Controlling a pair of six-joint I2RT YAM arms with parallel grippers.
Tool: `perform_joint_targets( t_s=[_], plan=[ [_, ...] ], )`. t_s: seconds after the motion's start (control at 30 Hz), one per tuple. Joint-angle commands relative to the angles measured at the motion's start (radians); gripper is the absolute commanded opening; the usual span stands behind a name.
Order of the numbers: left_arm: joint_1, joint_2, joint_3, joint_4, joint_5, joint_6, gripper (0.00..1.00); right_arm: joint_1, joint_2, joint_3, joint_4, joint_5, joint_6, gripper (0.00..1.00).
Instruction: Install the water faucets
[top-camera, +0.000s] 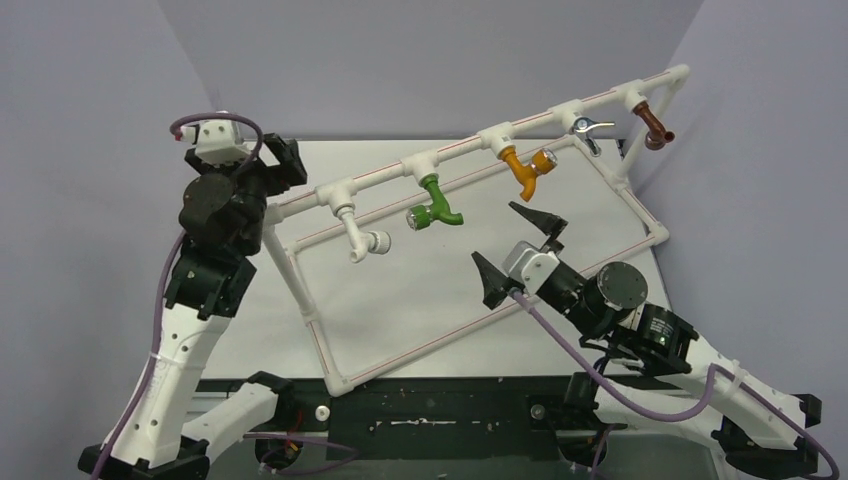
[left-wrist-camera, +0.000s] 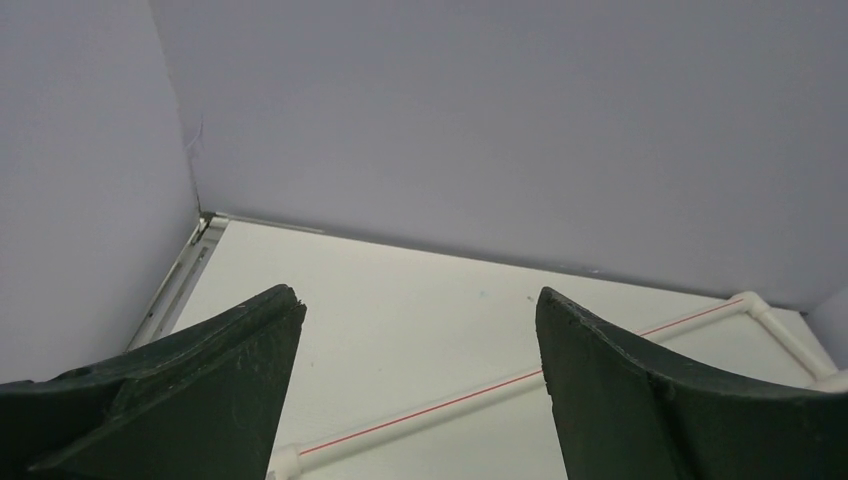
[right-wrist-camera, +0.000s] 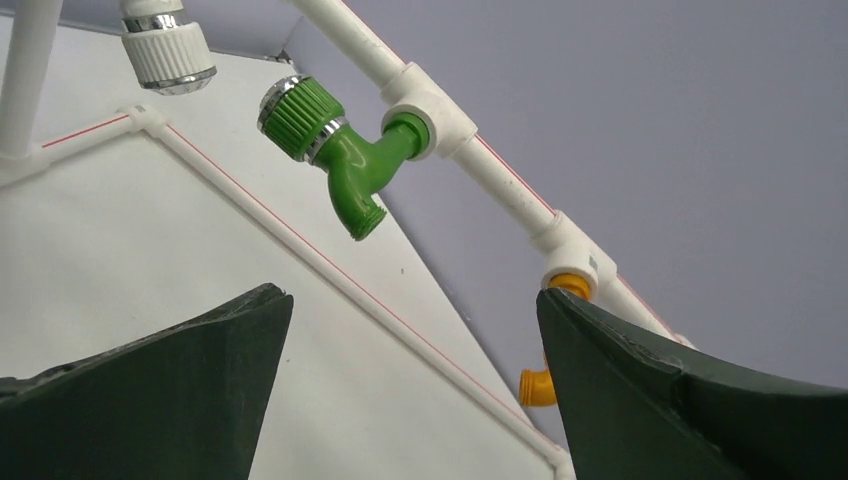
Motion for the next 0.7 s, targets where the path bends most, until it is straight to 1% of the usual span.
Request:
perform_joint_targets(
  t_s=[0.0, 0.1, 0.3, 0.4, 0.53, 0.6, 0.63, 0.67],
  plan=[
    [-0.004, -0.087, 0.087, 0.068, 0.047, 0.023, 0.85, 0.005, -0.061, -0.05, 0.009, 0.112, 0.189, 1.0],
    [-0.004, -0.125, 0.097, 0.064, 0.084, 0.023, 0.86, 0.006, -0.115, -0.111, 0.017, 0.196, 0.267, 1.0],
    [-0.006, -0.222, 0.057, 0.032, 0.262, -0.011, 0.88, 0.004, -0.18, -0.298, 0.094, 0.458, 0.446, 1.0],
    [-0.005, -0.269, 0.017, 0.013, 0.338, -0.037, 0.89, 0.0, -0.195, -0.418, 0.182, 0.568, 0.534, 1.0],
    [-0.006, -0.305, -0.012, -0.028, 0.422, -0.082, 0.89, -0.041, -0.185, -0.543, 0.339, 0.71, 0.558, 1.0],
    [-0.006, -0.322, -0.026, -0.045, 0.475, -0.102, 0.9, -0.086, -0.163, -0.591, 0.403, 0.726, 0.573, 1.0],
    [-0.006, -0.329, -0.033, -0.051, 0.497, -0.106, 0.9, -0.118, -0.15, -0.609, 0.428, 0.715, 0.589, 1.0],
    [-0.006, -0.336, -0.042, -0.058, 0.515, -0.112, 0.91, -0.167, -0.133, -0.625, 0.454, 0.667, 0.604, 1.0]
  ],
)
